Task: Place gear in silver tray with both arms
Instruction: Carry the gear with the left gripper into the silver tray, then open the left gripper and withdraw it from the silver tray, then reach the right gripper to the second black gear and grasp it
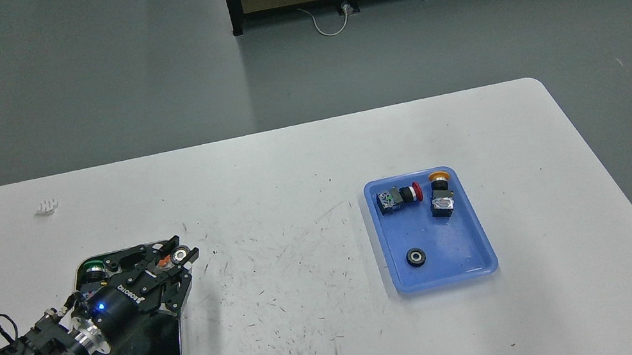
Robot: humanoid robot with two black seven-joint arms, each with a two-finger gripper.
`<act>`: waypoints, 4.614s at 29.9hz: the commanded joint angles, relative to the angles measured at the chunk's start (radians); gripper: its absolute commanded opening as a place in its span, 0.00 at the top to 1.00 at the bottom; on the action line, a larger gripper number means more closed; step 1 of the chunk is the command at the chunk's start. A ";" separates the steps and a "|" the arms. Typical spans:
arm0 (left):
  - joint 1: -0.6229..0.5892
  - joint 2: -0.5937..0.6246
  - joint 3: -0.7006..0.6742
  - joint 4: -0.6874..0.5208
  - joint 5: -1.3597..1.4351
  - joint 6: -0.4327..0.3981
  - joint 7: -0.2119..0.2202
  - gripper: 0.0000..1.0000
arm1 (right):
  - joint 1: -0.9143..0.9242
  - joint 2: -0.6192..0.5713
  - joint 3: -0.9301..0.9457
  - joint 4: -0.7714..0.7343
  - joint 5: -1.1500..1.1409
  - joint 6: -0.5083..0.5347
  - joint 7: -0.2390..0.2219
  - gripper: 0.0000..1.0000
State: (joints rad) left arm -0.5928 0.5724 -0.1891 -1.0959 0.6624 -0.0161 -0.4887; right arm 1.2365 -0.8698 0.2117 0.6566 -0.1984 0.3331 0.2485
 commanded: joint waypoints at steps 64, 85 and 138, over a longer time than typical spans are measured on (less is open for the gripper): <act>-0.034 0.224 -0.211 0.114 -0.346 -0.059 0.053 0.02 | -0.054 0.147 -0.408 0.298 -0.188 0.116 0.005 0.02; -0.097 0.257 -0.225 0.113 -0.348 -0.028 0.093 0.02 | -0.180 0.357 -0.591 0.259 -0.360 0.116 0.012 0.01; -0.099 0.281 -0.227 0.114 -0.348 -0.015 0.091 0.02 | -0.256 0.526 -0.607 0.066 -0.371 0.058 0.028 0.23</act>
State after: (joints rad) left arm -0.6906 0.8530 -0.4158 -0.9817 0.3145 -0.0320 -0.3978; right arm 0.9803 -0.3450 -0.3958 0.7225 -0.5661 0.3856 0.2791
